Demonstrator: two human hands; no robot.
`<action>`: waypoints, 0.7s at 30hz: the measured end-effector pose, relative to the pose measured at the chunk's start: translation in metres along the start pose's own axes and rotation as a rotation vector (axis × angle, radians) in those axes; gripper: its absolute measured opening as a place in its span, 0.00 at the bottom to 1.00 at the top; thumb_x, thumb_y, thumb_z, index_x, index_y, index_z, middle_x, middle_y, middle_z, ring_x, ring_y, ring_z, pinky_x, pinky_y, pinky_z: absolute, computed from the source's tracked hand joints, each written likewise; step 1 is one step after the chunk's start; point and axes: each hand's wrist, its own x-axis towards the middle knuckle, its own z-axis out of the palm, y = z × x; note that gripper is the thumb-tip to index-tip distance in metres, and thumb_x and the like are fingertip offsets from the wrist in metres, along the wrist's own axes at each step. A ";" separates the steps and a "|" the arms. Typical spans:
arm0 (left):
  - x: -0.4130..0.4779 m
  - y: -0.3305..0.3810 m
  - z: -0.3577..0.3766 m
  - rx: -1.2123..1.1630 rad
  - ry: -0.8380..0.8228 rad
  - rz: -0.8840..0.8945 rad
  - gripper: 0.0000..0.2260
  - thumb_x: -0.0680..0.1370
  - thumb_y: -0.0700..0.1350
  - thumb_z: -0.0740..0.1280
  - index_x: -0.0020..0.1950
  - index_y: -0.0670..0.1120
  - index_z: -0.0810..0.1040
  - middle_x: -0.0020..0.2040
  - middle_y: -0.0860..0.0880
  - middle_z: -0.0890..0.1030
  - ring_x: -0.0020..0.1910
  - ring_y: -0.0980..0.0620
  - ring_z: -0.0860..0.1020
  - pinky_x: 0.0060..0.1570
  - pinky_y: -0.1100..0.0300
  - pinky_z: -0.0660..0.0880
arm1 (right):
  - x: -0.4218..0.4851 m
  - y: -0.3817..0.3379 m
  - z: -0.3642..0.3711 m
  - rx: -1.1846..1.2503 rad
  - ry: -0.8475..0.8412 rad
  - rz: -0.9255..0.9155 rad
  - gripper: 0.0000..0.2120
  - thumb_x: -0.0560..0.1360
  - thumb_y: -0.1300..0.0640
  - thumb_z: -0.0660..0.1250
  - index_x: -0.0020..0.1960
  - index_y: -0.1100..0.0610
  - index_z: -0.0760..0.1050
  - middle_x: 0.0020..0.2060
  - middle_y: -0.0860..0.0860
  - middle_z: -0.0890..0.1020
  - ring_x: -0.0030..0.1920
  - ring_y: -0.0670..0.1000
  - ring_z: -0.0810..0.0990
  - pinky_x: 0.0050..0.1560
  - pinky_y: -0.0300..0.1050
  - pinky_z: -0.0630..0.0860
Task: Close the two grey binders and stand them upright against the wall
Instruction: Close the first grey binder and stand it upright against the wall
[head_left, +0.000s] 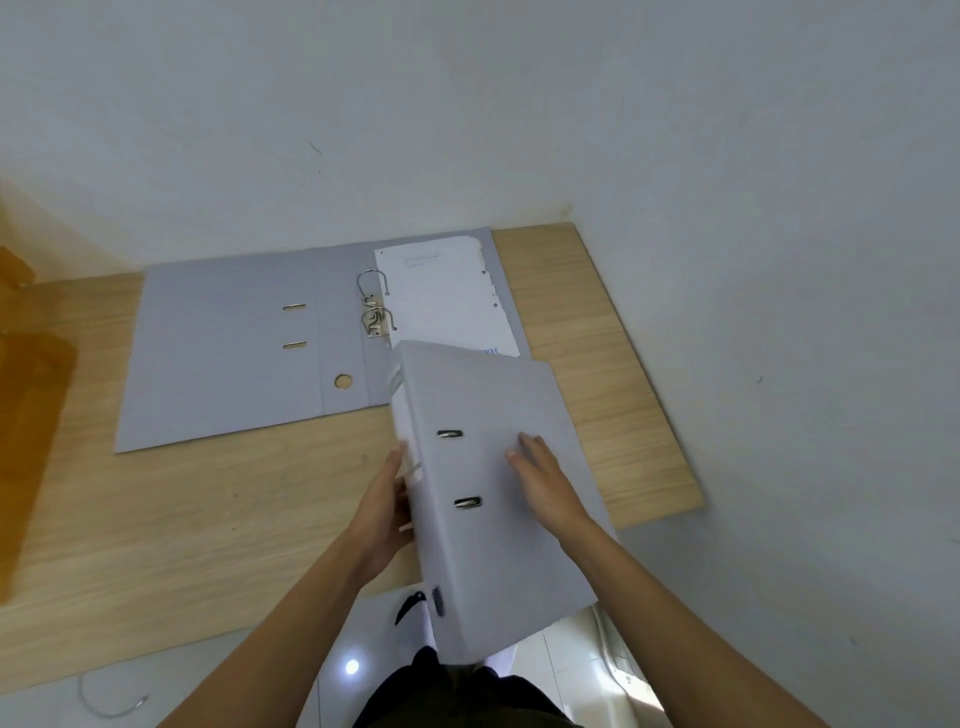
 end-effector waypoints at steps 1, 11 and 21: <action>-0.003 0.005 0.011 -0.019 -0.090 0.043 0.33 0.77 0.71 0.57 0.71 0.51 0.78 0.64 0.46 0.84 0.62 0.45 0.82 0.59 0.49 0.78 | -0.004 -0.005 0.000 0.035 0.007 -0.010 0.29 0.84 0.43 0.54 0.82 0.48 0.54 0.83 0.45 0.51 0.82 0.48 0.47 0.81 0.55 0.47; -0.026 0.062 0.076 0.188 -0.490 0.213 0.21 0.78 0.60 0.68 0.70 0.57 0.76 0.63 0.54 0.85 0.62 0.53 0.83 0.58 0.52 0.81 | -0.044 -0.064 -0.016 0.220 0.149 -0.226 0.34 0.75 0.27 0.53 0.79 0.33 0.54 0.80 0.38 0.61 0.78 0.43 0.62 0.79 0.56 0.60; -0.013 0.103 0.123 0.547 -0.511 0.749 0.38 0.73 0.50 0.78 0.78 0.58 0.61 0.63 0.65 0.81 0.60 0.63 0.81 0.51 0.69 0.79 | -0.048 -0.108 -0.090 0.100 0.284 -0.527 0.37 0.73 0.39 0.73 0.78 0.38 0.62 0.70 0.37 0.77 0.69 0.42 0.77 0.66 0.48 0.78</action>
